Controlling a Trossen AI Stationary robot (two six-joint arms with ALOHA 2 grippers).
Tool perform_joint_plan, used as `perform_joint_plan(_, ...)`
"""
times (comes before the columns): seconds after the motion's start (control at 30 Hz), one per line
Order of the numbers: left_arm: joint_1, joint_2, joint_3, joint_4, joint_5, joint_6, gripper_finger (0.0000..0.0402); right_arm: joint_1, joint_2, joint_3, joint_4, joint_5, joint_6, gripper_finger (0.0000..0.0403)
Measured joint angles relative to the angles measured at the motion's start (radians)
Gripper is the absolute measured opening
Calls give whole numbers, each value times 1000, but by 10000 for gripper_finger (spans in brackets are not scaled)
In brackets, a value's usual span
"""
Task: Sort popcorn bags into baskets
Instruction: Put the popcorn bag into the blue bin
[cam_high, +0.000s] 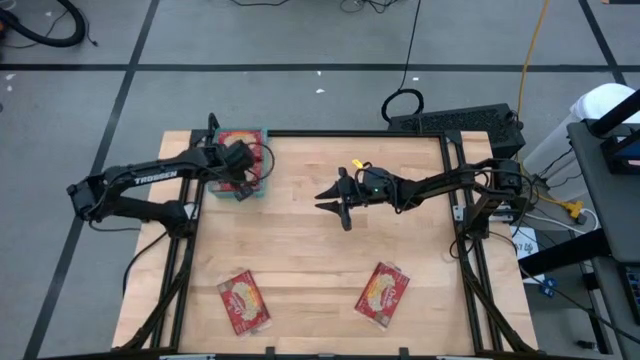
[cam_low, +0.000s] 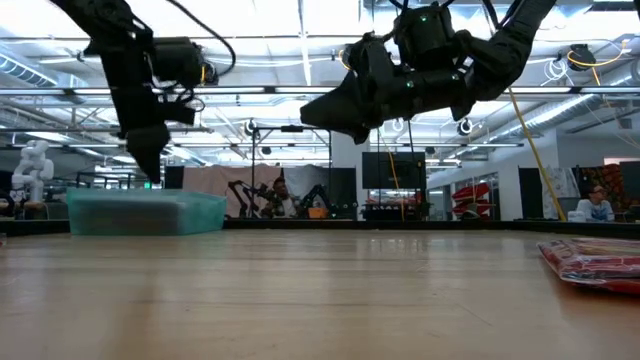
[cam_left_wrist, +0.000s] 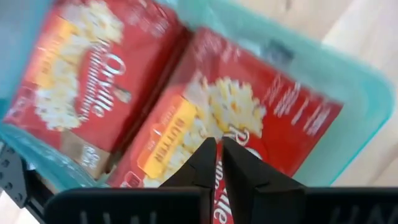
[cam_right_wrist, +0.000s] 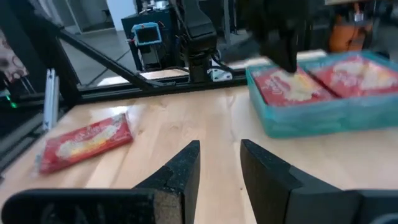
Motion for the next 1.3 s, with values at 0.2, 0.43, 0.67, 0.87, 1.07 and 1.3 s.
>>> perform_joint_plan(0.2, -36, -112, 17, 26, 1, -134, 9, 42, -99, 1, -267, 1, 117, 109)
perform_joint_plan(0.43, -274, -192, -17, 269, 2, -270, 11, 165, -229, 1, -712, 1, 263, 110)
perform_joint_plan(0.67, -525, -143, -51, 666, -6, -158, 19, 319, -300, 1, -1023, -1, 492, 116)
perform_joint_plan(0.87, -629, -36, -77, 865, -7, -88, 7, 401, -345, 0, -1238, 1, 579, 159)
perform_joint_plan(1.07, -677, 74, -78, 1012, -7, -87, 7, 447, -346, -55, -1172, 3, 519, 211)
perform_joint_plan(1.3, -700, 169, -77, 1136, -8, -72, 31, 429, -345, -233, -964, 7, 572, 237)
